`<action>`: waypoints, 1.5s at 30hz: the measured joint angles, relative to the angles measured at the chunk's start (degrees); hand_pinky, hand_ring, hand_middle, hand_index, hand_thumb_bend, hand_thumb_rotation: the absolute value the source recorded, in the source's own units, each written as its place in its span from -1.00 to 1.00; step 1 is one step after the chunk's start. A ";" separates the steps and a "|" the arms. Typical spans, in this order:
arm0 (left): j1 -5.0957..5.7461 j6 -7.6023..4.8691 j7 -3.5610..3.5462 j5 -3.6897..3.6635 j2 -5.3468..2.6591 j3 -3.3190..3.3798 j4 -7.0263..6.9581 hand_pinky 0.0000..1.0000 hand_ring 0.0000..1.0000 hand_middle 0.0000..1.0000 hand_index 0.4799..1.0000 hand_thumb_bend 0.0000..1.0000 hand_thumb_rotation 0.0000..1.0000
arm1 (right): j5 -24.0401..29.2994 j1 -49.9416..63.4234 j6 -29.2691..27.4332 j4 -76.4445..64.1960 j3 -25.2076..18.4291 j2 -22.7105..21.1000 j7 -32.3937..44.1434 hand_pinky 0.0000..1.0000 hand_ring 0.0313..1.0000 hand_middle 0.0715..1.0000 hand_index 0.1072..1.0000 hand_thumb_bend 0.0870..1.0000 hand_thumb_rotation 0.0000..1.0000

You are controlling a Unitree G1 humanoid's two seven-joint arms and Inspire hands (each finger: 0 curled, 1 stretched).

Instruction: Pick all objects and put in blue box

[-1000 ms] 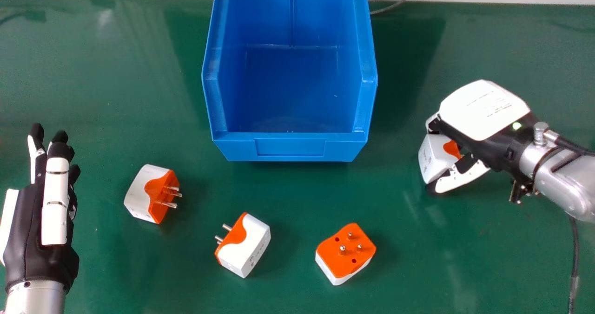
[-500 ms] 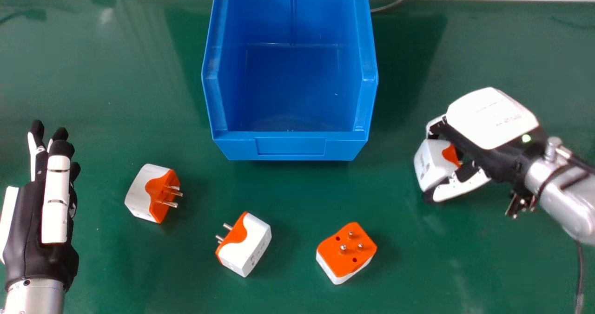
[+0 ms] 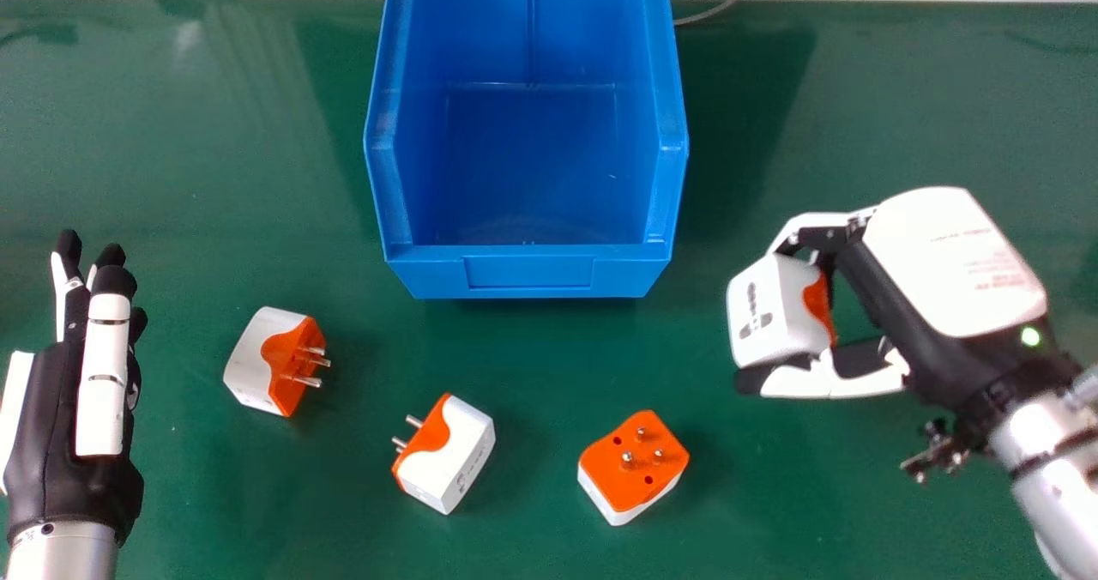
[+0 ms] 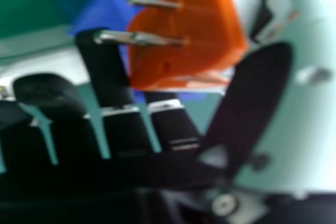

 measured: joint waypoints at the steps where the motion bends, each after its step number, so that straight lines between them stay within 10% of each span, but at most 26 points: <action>1: -0.03 0.01 0.02 -0.01 -0.01 -0.02 -0.03 1.00 1.00 1.00 0.98 -0.14 0.95 | 0.10 0.89 -0.30 -1.27 -0.26 0.57 0.08 -0.88 -0.87 -0.83 -0.83 -0.41 -0.20; 15: -1.56 -0.12 -0.28 -0.36 -0.04 -0.16 1.23 1.00 1.00 1.00 1.00 -0.11 0.93 | -1.10 0.97 -7.40 -5.75 2.66 10.76 0.81 -0.88 -0.87 -0.83 -0.86 -0.47 -0.03; 23: -2.96 -0.60 -0.04 0.72 -0.02 -0.27 3.20 1.00 1.00 1.00 1.00 -0.13 0.93 | -4.94 -9.33 -6.66 0.54 7.82 18.97 1.72 -0.83 -0.81 -0.76 -0.79 -0.48 0.24; 38: -3.86 -1.35 0.22 0.80 -0.02 -0.21 3.67 1.00 1.00 1.00 0.96 -0.16 1.00 | -13.68 -31.49 3.79 21.59 12.09 29.84 -4.66 -0.87 -0.83 -0.75 -0.66 -0.46 -0.66; 45: -3.96 -1.37 0.36 0.65 -0.02 -0.17 3.69 1.00 1.00 1.00 0.94 -0.12 0.94 | -13.37 -44.84 7.65 38.62 12.62 32.50 -8.21 -0.81 -0.75 -0.67 -0.60 -0.50 -0.66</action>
